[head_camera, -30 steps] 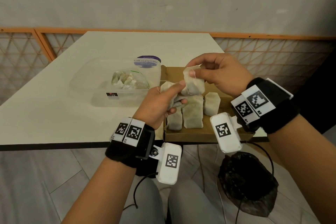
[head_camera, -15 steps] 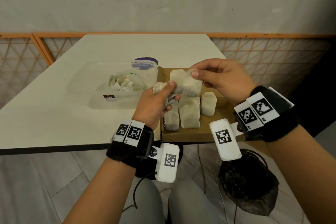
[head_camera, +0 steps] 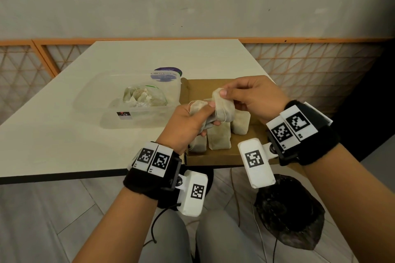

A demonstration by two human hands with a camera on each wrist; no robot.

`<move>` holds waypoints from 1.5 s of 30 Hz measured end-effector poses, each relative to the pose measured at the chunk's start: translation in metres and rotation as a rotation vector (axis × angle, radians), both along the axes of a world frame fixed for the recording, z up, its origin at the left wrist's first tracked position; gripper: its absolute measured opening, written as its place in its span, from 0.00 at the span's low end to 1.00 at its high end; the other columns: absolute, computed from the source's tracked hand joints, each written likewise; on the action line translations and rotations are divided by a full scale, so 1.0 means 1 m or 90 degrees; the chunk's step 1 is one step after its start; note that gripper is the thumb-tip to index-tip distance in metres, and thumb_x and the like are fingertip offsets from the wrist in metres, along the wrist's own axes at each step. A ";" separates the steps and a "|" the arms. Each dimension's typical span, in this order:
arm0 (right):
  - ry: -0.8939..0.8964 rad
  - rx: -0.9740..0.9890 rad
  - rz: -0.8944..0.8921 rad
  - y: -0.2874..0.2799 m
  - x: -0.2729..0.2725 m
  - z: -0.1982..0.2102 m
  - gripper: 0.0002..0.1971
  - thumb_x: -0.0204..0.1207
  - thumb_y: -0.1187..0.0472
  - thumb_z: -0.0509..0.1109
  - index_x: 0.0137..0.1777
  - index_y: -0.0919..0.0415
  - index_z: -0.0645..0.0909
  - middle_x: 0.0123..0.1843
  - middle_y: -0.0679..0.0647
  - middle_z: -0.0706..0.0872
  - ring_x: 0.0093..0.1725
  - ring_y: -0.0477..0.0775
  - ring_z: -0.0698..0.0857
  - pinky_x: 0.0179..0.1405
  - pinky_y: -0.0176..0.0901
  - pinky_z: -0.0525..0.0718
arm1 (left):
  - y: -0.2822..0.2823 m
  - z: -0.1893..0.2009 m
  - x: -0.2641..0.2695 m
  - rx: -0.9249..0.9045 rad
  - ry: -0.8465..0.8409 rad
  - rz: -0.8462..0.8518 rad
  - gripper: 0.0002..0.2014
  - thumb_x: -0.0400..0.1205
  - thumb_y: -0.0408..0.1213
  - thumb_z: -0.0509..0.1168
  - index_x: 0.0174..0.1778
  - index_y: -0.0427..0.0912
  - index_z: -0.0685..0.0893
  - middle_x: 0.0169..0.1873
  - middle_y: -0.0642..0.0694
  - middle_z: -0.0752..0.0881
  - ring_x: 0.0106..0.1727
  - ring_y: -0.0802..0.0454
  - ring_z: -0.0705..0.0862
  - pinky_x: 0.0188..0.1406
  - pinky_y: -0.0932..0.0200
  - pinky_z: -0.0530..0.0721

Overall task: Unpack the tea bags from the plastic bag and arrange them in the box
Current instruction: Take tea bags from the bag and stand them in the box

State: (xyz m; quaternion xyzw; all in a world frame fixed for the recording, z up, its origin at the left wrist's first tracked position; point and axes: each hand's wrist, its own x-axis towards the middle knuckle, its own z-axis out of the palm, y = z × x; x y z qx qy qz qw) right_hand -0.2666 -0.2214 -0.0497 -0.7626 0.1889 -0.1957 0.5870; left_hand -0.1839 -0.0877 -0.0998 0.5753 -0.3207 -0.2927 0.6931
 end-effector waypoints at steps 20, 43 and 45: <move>0.071 -0.105 -0.072 -0.021 -0.011 0.010 0.02 0.72 0.62 0.74 0.43 0.55 0.86 0.38 0.47 0.87 0.34 0.39 0.82 0.27 0.23 0.75 | -0.008 -0.007 0.003 0.023 0.025 0.086 0.07 0.79 0.44 0.69 0.46 0.45 0.87 0.35 0.47 0.88 0.35 0.57 0.85 0.24 0.68 0.74; 0.331 -0.057 -0.054 -0.049 -0.013 -0.020 0.09 0.74 0.71 0.71 0.53 0.69 0.82 0.33 0.57 0.82 0.31 0.47 0.82 0.30 0.31 0.85 | -0.009 -0.014 0.006 0.003 0.064 0.142 0.14 0.79 0.43 0.69 0.56 0.38 0.86 0.45 0.47 0.89 0.36 0.59 0.87 0.24 0.68 0.74; 0.335 -0.041 -0.056 -0.046 -0.011 -0.017 0.11 0.74 0.72 0.69 0.57 0.72 0.81 0.33 0.57 0.82 0.32 0.48 0.82 0.30 0.32 0.85 | -0.009 -0.014 0.006 0.007 0.059 0.141 0.15 0.79 0.43 0.69 0.57 0.37 0.85 0.44 0.48 0.89 0.36 0.59 0.87 0.24 0.68 0.75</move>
